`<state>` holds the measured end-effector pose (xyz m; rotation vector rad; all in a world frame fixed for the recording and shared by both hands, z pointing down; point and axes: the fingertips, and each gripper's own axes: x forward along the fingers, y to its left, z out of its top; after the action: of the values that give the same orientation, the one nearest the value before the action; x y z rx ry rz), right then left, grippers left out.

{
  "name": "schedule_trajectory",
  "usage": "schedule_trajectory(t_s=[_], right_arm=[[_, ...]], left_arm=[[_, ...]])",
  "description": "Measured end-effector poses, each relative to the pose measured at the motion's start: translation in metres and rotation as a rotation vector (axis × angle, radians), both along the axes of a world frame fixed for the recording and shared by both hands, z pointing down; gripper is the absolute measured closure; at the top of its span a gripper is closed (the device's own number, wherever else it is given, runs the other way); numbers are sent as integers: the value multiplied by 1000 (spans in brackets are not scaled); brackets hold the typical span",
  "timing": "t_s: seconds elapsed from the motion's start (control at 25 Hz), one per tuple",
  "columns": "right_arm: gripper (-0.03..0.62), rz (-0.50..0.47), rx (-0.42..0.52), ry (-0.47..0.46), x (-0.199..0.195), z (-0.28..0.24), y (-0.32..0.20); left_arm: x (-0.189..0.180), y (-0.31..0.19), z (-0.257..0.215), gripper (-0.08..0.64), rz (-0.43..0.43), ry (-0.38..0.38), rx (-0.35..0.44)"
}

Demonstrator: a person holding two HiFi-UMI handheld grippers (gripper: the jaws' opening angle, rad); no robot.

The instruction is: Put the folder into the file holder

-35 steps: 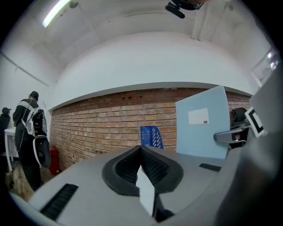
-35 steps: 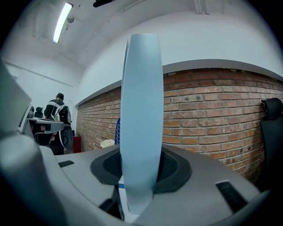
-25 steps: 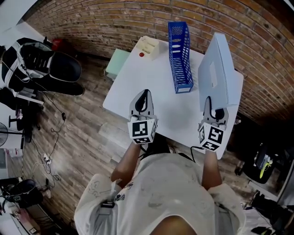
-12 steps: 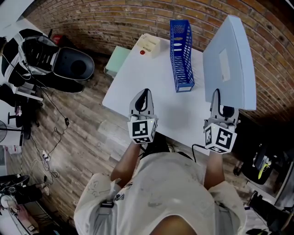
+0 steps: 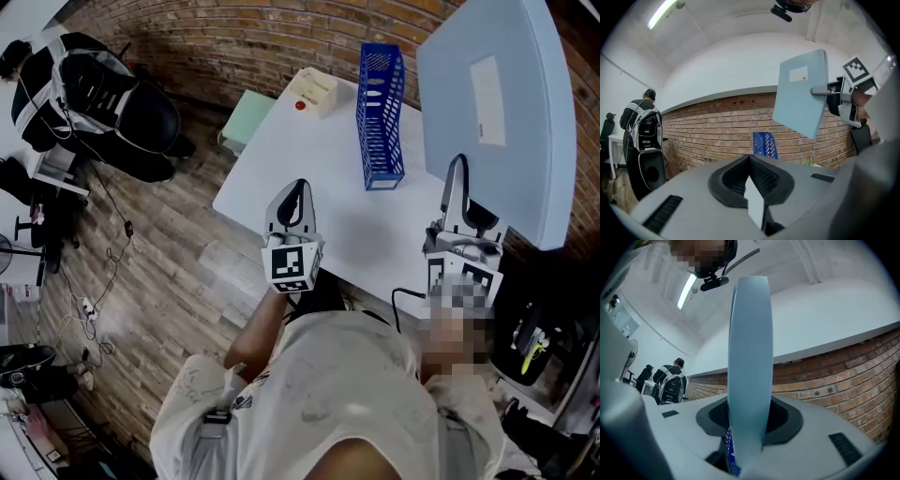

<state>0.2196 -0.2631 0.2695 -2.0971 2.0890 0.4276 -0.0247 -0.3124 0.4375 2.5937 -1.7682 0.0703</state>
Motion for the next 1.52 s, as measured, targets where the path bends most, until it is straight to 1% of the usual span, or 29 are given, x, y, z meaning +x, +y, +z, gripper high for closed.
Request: schedule_trajectory(t_s=[0.2, 0.36, 0.6, 0.8, 1.04, 1.2, 1.52], right_arm=[[420, -47, 25, 4, -31, -11, -4], [420, -75, 3, -4, -33, 1, -14], [420, -93, -67, -10, -64, 26, -43], [419, -81, -130, -12, -64, 54, -53], [420, -68, -197, -23, -78, 87, -69], [420, -67, -244, -32, -82, 110, -76], [419, -48, -332, -2, -84, 152, -102]], left_arm=[[-20, 4, -1, 548, -21, 9, 5], [-18, 6, 3, 548, -42, 9, -3], [-50, -2, 8, 548, -76, 13, -25], [-54, 1, 14, 548, -91, 14, -39], [-67, 3, 20, 548, -100, 14, -59], [-69, 7, 25, 548, -97, 10, -77], [-59, -5, 42, 548, -83, 11, -121]])
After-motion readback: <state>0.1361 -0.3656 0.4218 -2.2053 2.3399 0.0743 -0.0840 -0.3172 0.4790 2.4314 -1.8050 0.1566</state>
